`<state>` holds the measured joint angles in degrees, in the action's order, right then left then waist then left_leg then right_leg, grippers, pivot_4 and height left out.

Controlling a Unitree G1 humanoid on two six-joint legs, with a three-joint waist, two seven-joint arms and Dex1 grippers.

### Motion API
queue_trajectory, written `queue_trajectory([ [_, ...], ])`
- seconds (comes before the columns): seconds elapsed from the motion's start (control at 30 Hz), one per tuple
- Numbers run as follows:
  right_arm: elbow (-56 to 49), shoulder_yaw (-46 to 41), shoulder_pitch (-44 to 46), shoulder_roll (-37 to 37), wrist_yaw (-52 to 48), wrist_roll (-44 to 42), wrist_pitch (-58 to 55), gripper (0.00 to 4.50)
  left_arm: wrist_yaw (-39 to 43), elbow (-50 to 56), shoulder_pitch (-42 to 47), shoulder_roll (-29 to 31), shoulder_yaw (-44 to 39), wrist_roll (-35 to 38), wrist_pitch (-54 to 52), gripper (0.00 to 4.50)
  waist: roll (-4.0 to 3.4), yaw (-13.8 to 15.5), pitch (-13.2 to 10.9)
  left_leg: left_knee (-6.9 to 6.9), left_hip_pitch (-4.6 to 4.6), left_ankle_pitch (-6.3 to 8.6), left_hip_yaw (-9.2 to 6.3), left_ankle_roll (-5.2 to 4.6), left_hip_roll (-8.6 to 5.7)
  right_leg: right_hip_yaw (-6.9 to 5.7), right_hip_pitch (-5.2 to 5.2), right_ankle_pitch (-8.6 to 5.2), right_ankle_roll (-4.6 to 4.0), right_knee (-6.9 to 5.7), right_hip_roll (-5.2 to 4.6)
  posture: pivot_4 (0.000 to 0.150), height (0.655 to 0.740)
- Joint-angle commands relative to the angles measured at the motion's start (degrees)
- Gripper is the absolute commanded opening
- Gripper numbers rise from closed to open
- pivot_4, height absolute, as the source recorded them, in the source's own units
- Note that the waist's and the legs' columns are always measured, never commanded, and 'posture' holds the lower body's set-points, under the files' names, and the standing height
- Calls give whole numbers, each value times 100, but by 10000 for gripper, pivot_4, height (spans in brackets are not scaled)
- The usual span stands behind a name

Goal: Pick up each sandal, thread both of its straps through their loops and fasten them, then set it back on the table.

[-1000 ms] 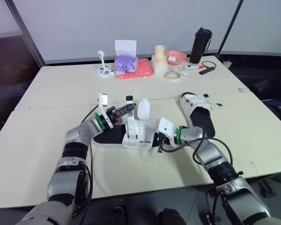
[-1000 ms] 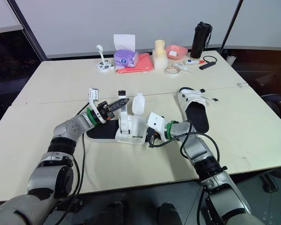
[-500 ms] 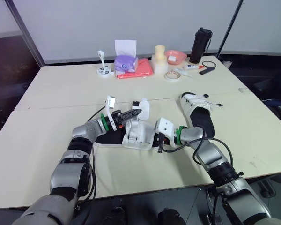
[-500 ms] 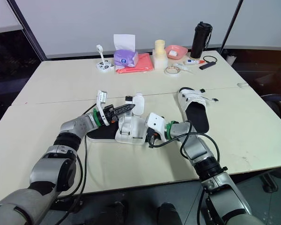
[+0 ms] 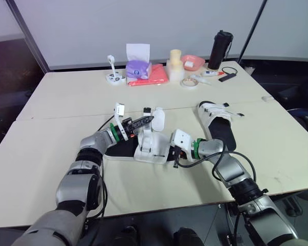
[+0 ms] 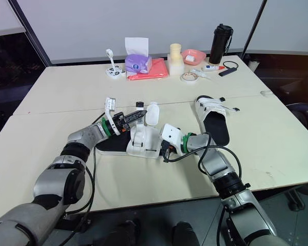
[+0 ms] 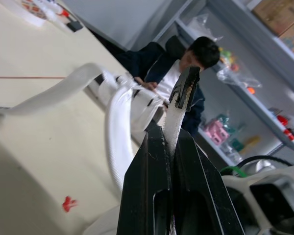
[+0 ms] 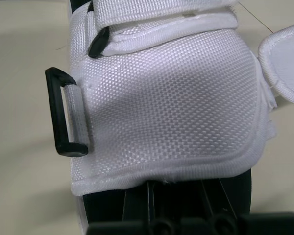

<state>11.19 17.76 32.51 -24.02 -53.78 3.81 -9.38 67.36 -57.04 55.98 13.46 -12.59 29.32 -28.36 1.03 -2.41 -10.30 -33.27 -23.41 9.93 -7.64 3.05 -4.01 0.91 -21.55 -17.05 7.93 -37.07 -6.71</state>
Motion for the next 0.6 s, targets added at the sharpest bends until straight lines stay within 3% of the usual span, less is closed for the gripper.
queue_trajectory([
  [0.03, 161, 352, -233, -52, -215, 142, -166, 0, 126, 388, 159, 95, -182, 191, -161, 422, 1, 0, 0, 0, 0, 0, 0, 0, 0, 0, -1, 0, 0, 0, 0, 1500, 7400],
  [0.6, 131, 366, -267, -85, -228, 161, -160, 0, -274, 151, 80, 83, -342, 3, 21, 422, 1, 0, -1, -1, 0, 0, -2, 0, 0, 0, 0, 0, 0, -1, 0, 1500, 7400],
])
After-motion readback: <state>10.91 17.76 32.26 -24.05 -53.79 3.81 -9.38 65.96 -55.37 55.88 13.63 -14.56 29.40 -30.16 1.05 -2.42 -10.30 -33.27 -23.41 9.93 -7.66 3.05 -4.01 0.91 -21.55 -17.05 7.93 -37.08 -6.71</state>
